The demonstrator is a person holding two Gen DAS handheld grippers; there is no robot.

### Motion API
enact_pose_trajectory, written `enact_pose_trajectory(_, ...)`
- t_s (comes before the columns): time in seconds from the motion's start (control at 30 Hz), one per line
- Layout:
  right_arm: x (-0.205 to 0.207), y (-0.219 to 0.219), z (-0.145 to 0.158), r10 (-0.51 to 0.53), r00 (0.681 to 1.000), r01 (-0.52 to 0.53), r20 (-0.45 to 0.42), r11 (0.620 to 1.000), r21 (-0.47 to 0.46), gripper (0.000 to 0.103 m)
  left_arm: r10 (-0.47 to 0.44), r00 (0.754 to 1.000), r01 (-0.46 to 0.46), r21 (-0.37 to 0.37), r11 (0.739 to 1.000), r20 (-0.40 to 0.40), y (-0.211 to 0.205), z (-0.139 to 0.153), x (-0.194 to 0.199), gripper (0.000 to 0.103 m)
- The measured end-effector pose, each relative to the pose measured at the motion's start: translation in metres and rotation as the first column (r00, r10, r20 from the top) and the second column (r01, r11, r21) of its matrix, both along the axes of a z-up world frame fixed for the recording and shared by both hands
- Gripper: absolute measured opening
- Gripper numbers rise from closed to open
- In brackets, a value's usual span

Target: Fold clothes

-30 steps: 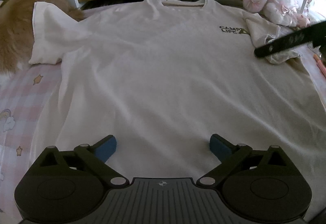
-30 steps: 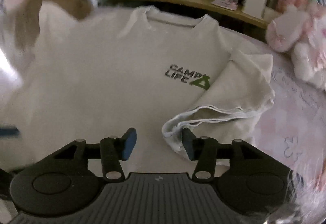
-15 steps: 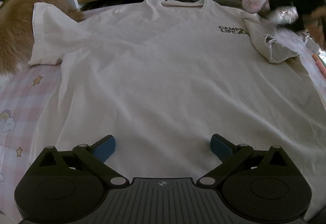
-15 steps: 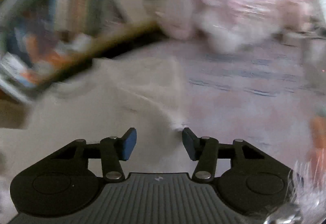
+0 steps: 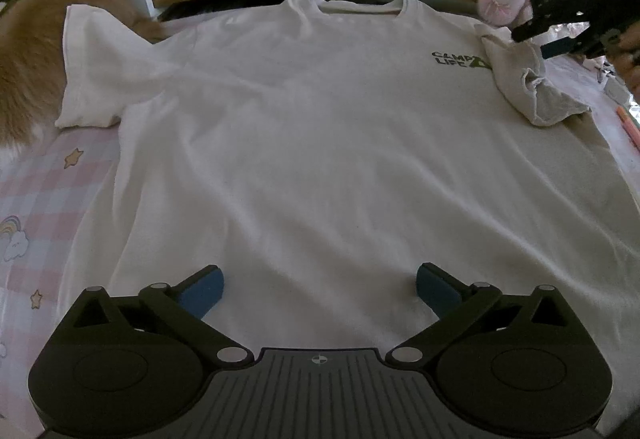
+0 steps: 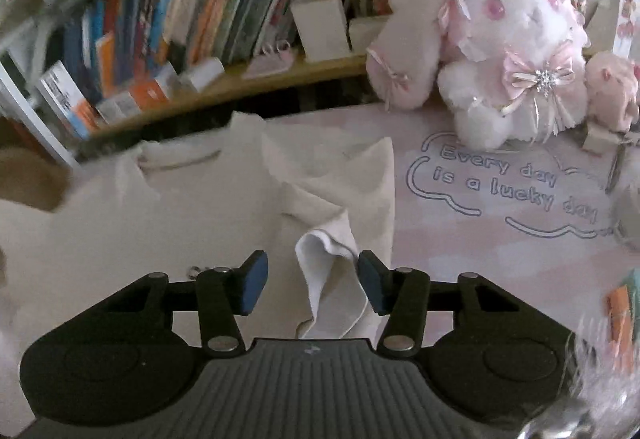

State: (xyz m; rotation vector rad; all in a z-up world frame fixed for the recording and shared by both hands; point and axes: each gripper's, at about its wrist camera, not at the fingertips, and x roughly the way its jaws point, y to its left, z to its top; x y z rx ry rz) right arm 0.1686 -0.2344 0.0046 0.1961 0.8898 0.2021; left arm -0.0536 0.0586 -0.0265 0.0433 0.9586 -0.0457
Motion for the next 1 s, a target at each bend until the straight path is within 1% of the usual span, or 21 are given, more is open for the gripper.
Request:
enact_pose_trajectory(0.03,0.001,0.002,-0.002,-0.014,1.0,0.014,-0.005,0.999,-0.029,0.043,-0.001,1.0,0.001,0.0,1.0,0.003,0.0,0.0,0.0,0.103)
enact_pose_trajectory(0.1,0.005,0.005,-0.006,-0.053,0.998,0.052,-0.02,0.997,-0.056,0.022,-0.002,1.0,0.002,0.0,1.0,0.008,0.001,0.0,-0.001,0.103)
enact_pose_trajectory(0.13,0.005,0.004,-0.005,-0.076,0.997,0.075,-0.023,0.996,-0.047,0.008,-0.003,1.0,0.003,0.0,1.0,0.01,0.001,-0.001,-0.001,0.103)
enact_pose_trajectory(0.17,0.006,0.002,-0.004,-0.099,0.995,0.098,-0.027,0.994,-0.037,0.005,-0.003,1.0,0.003,0.0,1.0,0.012,0.001,-0.001,-0.001,0.103)
enact_pose_trajectory(0.23,0.006,0.0,-0.001,-0.137,0.99,0.137,-0.031,0.991,-0.005,0.004,-0.002,1.0,0.002,0.0,1.0,0.018,0.001,-0.001,-0.003,0.103)
enact_pose_trajectory(0.27,0.006,0.002,0.004,-0.131,0.991,0.132,-0.027,0.99,0.041,0.004,-0.002,1.0,0.002,0.0,1.0,0.021,0.001,-0.001,-0.003,0.103)
enact_pose_trajectory(0.33,0.008,0.01,0.013,-0.084,0.996,0.085,-0.012,0.986,0.143,0.004,-0.003,1.0,0.003,0.0,1.0,0.025,0.001,-0.001,-0.004,0.103)
enact_pose_trajectory(0.4,0.01,0.019,0.018,-0.007,1.0,0.005,0.009,0.973,0.23,0.009,-0.006,1.0,0.006,-0.001,1.0,0.027,0.001,-0.001,-0.004,0.103)
enact_pose_trajectory(0.43,0.01,0.023,0.02,0.031,0.999,-0.035,0.022,0.962,0.272,0.025,-0.008,1.0,0.008,-0.001,1.0,0.026,0.002,0.0,-0.004,0.103)
enact_pose_trajectory(0.47,0.011,0.027,0.022,0.068,0.997,-0.076,0.036,0.947,0.313,0.056,-0.009,1.0,0.01,-0.001,1.0,0.025,0.002,0.0,-0.003,0.103)
enact_pose_trajectory(0.5,0.012,0.031,0.025,0.104,0.993,-0.116,0.053,0.928,0.353,0.065,-0.011,1.0,0.011,-0.001,1.0,0.025,0.002,0.0,-0.003,0.103)
enact_pose_trajectory(0.53,0.01,0.03,0.026,0.107,0.992,-0.122,0.062,0.933,0.339,0.064,-0.013,1.0,0.013,-0.001,1.0,0.026,0.002,0.0,-0.003,0.103)
enact_pose_trajectory(0.57,0.005,0.025,0.027,0.08,0.995,-0.095,0.064,0.958,0.272,0.057,-0.015,1.0,0.015,-0.001,1.0,0.027,0.002,0.001,-0.003,0.103)
enact_pose_trajectory(0.63,-0.005,0.01,0.023,0.033,0.999,-0.038,0.04,0.989,0.141,0.051,-0.021,0.999,0.021,-0.002,1.0,0.028,0.003,0.001,-0.004,0.103)
enact_pose_trajectory(0.67,-0.01,0.001,0.021,0.009,1.0,-0.01,0.024,0.997,0.075,0.046,-0.023,0.999,0.023,-0.002,1.0,0.027,0.003,0.001,-0.004,0.103)
enact_pose_trajectory(0.77,-0.029,-0.026,0.012,-0.025,0.999,0.023,-0.027,0.997,-0.07,0.041,-0.029,0.999,0.029,-0.002,1.0,0.026,0.004,0.001,-0.002,0.103)
enact_pose_trajectory(0.8,-0.036,-0.034,0.008,-0.031,0.998,0.027,-0.045,0.995,-0.094,0.041,-0.03,0.999,0.03,-0.003,1.0,0.027,0.005,0.001,-0.002,0.103)
enact_pose_trajectory(0.83,-0.042,-0.04,0.006,-0.036,0.997,0.03,-0.065,0.995,-0.094,0.038,-0.031,0.999,0.031,-0.003,1.0,0.027,0.005,0.001,-0.001,0.103)
enact_pose_trajectory(0.9,-0.05,-0.045,0.0,-0.035,0.995,0.028,-0.091,0.997,-0.072,0.037,-0.032,0.999,0.032,-0.003,0.999,0.026,0.005,0.001,0.001,0.103)
enact_pose_trajectory(0.97,-0.057,-0.048,-0.006,-0.028,0.993,0.022,-0.112,0.999,-0.046,0.031,-0.032,0.999,0.032,-0.002,0.999,0.024,0.004,0.002,0.002,0.103)
enact_pose_trajectory(1.0,-0.06,-0.049,-0.009,-0.024,0.992,0.02,-0.123,0.999,-0.034,0.03,-0.031,0.999,0.031,-0.002,1.0,0.022,0.004,0.002,0.003,0.103)
